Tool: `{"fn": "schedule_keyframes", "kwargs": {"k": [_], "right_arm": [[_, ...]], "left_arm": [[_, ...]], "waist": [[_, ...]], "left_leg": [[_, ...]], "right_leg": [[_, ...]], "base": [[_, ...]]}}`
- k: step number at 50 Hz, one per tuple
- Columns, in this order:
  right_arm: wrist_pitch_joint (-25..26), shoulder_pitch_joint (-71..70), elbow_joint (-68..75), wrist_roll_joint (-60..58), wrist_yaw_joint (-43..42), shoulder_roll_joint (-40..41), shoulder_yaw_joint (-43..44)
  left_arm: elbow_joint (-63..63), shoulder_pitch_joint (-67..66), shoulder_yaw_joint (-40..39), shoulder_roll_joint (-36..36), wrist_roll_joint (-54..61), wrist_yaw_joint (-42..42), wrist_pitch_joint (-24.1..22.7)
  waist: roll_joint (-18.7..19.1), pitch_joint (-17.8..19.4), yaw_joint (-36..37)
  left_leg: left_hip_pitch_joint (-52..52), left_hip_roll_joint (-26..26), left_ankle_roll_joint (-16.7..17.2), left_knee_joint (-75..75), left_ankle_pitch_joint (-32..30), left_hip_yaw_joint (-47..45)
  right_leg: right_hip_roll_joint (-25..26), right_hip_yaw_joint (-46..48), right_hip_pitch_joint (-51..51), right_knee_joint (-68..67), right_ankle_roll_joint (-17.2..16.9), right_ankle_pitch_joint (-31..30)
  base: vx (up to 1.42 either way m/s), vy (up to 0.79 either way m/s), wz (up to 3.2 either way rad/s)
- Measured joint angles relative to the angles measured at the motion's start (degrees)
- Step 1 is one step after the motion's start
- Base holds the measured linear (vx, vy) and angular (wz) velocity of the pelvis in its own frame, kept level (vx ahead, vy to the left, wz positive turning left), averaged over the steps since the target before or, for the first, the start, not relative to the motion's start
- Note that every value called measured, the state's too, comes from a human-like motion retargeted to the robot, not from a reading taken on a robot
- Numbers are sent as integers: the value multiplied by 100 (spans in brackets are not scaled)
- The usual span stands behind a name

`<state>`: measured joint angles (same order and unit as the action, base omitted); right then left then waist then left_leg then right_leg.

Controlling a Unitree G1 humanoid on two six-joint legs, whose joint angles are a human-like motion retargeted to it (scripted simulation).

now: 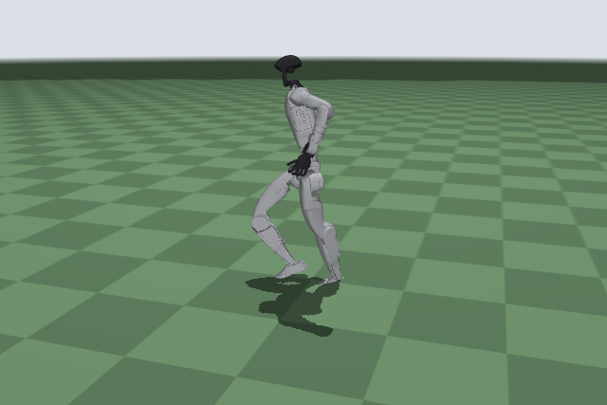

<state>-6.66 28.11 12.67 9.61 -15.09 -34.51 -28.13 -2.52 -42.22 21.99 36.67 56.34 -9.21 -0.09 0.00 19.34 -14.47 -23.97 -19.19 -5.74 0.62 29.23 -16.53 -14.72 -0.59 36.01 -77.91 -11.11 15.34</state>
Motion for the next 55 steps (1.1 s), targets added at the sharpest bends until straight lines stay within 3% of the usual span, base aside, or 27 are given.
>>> {"fn": "schedule_keyframes", "kwargs": {"k": [5, 9, 16, 21, 25, 30, 34, 39, 43, 48, 51, 55], "right_arm": [[-11, -229, 676, -499, 240, -62, -217], [-130, -711, 2028, -1316, 346, 66, -485], [-301, -2139, 4722, -2952, -34, 664, -1229], [-340, -3292, 5380, -3550, -332, 1015, -1912], [-306, -4325, 5480, -3903, -404, 1468, -3002], [-319, -5587, 5140, -4102, 184, 2551, -5109], [-442, -6373, 4046, -4182, 1354, 2927, -5209], [-371, -7021, 2666, -3886, 2461, 2642, -5209], [-344, -7024, 2556, -3913, 2637, 2495, -5209], [-373, -6307, 3823, -4099, 2149, 2354, -5209], [-341, -5659, 4751, -4005, 1709, 2051, -5089], [-332, -4930, 5473, -4083, 1172, 1449, -3980]], "left_arm": [[666, 136, -263, -78, -953, 86, -150], [1818, 678, -205, -383, -2062, 324, -425], [4320, 2315, -126, -1397, -3789, 1552, -988], [4897, 3760, 57, -1927, -4115, 2526, -1192], [4530, 5172, 1092, -2409, -4120, 2878, -1246], [3495, 7724, 3463, -3870, -3483, 2426, -1203], [2430, 9442, 5563, -5144, -2542, 1452, -859], [1590, 11057, 5822, -5943, -2227, 482, -377], [1494, 11201, 5822, -5728, -2406, 192, -297], [2004, 9883, 5697, -4380, -2931, 414, -522], [2679, 8586, 4614, -3337, -3495, 758, -698], [3844, 6762, 2883, -2240, -4448, 1475, -841]], "waist": [[65, -105, 1], [114, -320, 157], [-201, -901, 712], [-328, -1281, 1122], [-340, -1417, 1246], [-45, -1412, 1118], [100, -1377, 1438], [476, -1510, 1359], [491, -1642, 1320], [346, -1737, 1343], [409, -1790, 1239], [274, -1741, 1311]], "left_leg": [[187, 53, -116, 64, -163, 122], [475, 201, -196, -170, -150, 268], [1238, 546, -259, -1413, 305, 564], [1843, 1007, -196, -2435, 690, 765], [2178, 1304, -85, -3187, 878, 976], [2678, 1781, -62, -4149, 1234, 1281], [3099, 2245, -9, -4824, 1520, 1371], [3386, 2595, -53, -5221, 1739, 1304], [3386, 2651, -107, -5339, 1817, 1238], [3103, 2639, -61, -5122, 1710, 1211], [2867, 2598, -4, -4746, 1578, 1202], [2593, 2540, 38, -4187, 1427, 1182]], "right_leg": [[-383, -35, 281, -634, 327, 291], [-584, 60, 231, -572, 566, 667], [-490, 481, -521, 1203, 593, 1152], [-165, 943, -1088, 2316, 732, 1368], [10, 1183, -1329, 2509, 856, 1465], [426, 1423, -1488, 2653, 1032, 1475], [879, 1540, -1550, 2947, 1073, 1399], [1211, 1489, -1516, 3128, 1085, 1349], [1277, 1383, -1504, 3054, 1106, 1426], [1329, 1331, -1679, 3101, 1125, 1425], [1344, 1338, -1788, 3233, 1116, 1358], [1358, 1362, -1885, 3446, 1087, 1250]], "base": [[-4, 3, 29], [-2, -2, 42], [3, -11, 48], [4, -16, 36], [0, -18, 38], [-3, -11, 44], [-3, -2, 12], [0, 0, 0], [0, 0, 0], [8, -6, -9], [9, -8, -6], [4, -6, -3]]}}
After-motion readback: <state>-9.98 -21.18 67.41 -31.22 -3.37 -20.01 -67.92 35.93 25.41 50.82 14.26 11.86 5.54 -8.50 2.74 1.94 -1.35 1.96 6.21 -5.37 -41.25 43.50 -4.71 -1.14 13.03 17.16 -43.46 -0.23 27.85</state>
